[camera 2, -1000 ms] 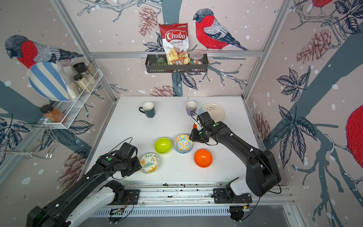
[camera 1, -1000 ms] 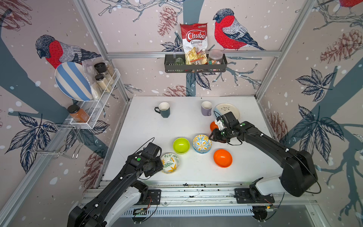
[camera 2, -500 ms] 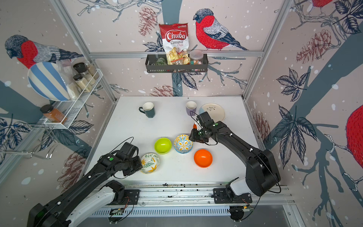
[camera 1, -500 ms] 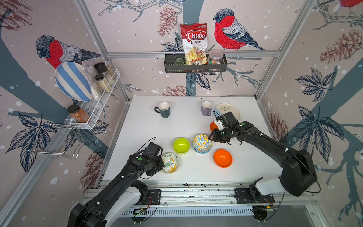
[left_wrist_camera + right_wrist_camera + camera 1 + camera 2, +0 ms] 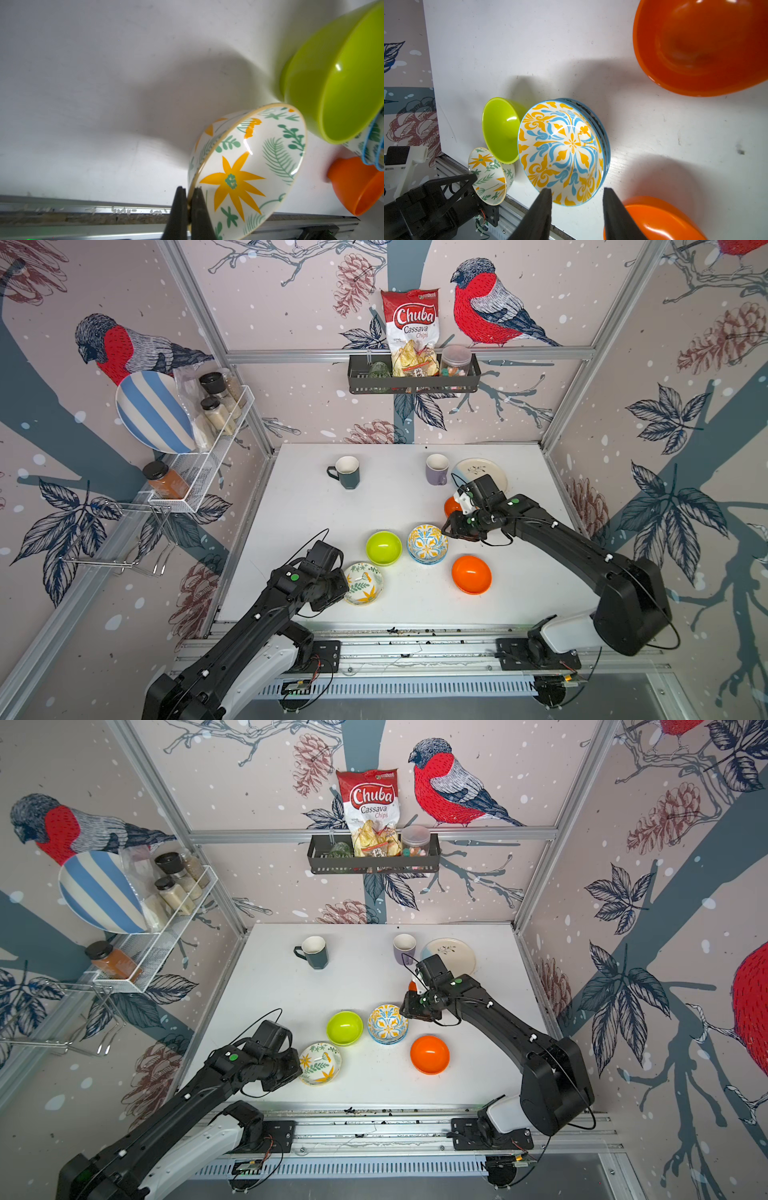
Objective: Stack the bowls
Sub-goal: Pick up the bowl from the center of the board.
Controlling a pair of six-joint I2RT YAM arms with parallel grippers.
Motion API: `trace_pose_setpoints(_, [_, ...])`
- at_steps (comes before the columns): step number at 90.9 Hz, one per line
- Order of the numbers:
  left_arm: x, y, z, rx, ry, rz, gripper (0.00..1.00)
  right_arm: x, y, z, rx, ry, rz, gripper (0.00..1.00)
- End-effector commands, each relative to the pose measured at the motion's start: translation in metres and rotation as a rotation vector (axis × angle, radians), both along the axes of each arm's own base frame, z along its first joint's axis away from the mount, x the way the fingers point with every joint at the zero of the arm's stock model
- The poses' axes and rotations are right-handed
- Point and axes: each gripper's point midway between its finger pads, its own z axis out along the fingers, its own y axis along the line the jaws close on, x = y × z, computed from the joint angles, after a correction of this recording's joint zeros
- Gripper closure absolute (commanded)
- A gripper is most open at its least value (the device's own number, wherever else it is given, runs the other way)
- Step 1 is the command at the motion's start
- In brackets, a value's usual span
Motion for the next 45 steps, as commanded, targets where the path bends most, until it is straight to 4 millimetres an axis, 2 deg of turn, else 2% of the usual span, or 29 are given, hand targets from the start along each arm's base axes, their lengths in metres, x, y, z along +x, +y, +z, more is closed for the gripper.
trace_pose_setpoints(1, [0.000, -0.001, 0.019, -0.006, -0.024, -0.026, 1.00, -0.003, -0.001, 0.009, -0.011, -0.023, 0.016, 0.57])
trace_pose_setpoints(9, [-0.002, 0.012, 0.037, 0.060, -0.049, -0.031, 1.00, -0.004, 0.002, 0.019, 0.000, -0.033, 0.023, 0.57])
trace_pose_setpoints(16, [-0.004, 0.013, 0.055, 0.066, -0.064, -0.055, 1.00, -0.007, 0.007, 0.029, 0.005, -0.040, 0.039, 0.56])
trace_pose_setpoints(29, [0.001, 0.000, 0.097, -0.002, -0.134, -0.122, 1.00, -0.017, 0.022, 0.051, 0.021, -0.063, 0.088, 0.54])
trace_pose_setpoints(40, [0.015, -0.015, 0.138, -0.049, -0.209, -0.179, 1.00, -0.025, 0.039, 0.076, 0.072, -0.078, 0.132, 0.53])
trace_pose_setpoints(45, [0.023, -0.022, 0.149, -0.060, -0.211, -0.207, 1.00, -0.027, 0.046, 0.088, 0.097, -0.087, 0.147, 0.47])
